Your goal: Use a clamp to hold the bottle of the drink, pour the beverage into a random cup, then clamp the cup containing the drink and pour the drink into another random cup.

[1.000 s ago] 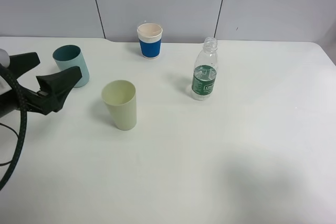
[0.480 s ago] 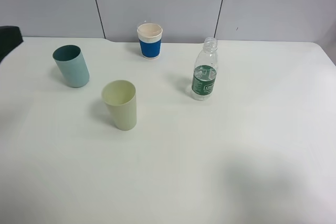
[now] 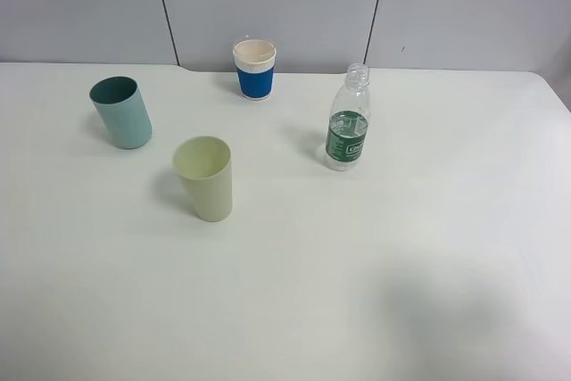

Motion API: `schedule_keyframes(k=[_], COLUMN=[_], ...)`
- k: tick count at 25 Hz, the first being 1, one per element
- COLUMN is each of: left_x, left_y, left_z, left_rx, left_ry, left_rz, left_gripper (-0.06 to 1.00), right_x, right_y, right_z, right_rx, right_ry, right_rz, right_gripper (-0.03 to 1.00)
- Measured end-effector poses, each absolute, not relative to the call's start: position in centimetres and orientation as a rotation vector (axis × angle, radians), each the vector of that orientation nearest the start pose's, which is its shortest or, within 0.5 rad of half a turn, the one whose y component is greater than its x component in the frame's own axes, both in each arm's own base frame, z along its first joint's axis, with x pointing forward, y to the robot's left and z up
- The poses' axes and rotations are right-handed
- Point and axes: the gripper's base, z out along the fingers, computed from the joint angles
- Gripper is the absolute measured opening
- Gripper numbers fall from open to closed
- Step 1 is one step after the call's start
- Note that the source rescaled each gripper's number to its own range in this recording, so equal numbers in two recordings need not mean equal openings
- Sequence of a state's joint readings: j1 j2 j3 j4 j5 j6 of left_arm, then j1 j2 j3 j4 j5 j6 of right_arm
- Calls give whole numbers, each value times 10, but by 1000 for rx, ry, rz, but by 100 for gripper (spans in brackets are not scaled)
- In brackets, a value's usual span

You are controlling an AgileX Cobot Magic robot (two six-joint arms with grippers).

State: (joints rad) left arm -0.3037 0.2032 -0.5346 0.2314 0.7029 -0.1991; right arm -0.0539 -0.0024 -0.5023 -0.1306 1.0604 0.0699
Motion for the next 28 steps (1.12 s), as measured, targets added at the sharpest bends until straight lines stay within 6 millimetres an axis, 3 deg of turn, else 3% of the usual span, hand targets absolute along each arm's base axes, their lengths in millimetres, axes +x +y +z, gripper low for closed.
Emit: schedule_keyframes(k=[13,18,28], left_x=[4,-5,-24], left_y=[19,16,8], left_z=[310,309,306], left_rx=[26,-18,9], left_ry=[2106,2096,1975], left_rz=[37,112,22], left_gripper=[95,95,95], right_x=[-6,-6,-6], right_y=[-10,-10,-10], right_z=[278,278,278], right_rx=[132,132,132], right_ry=[2031,2031,2031], right_rz=[-146,-146,-146], right_gripper=[100,100,100])
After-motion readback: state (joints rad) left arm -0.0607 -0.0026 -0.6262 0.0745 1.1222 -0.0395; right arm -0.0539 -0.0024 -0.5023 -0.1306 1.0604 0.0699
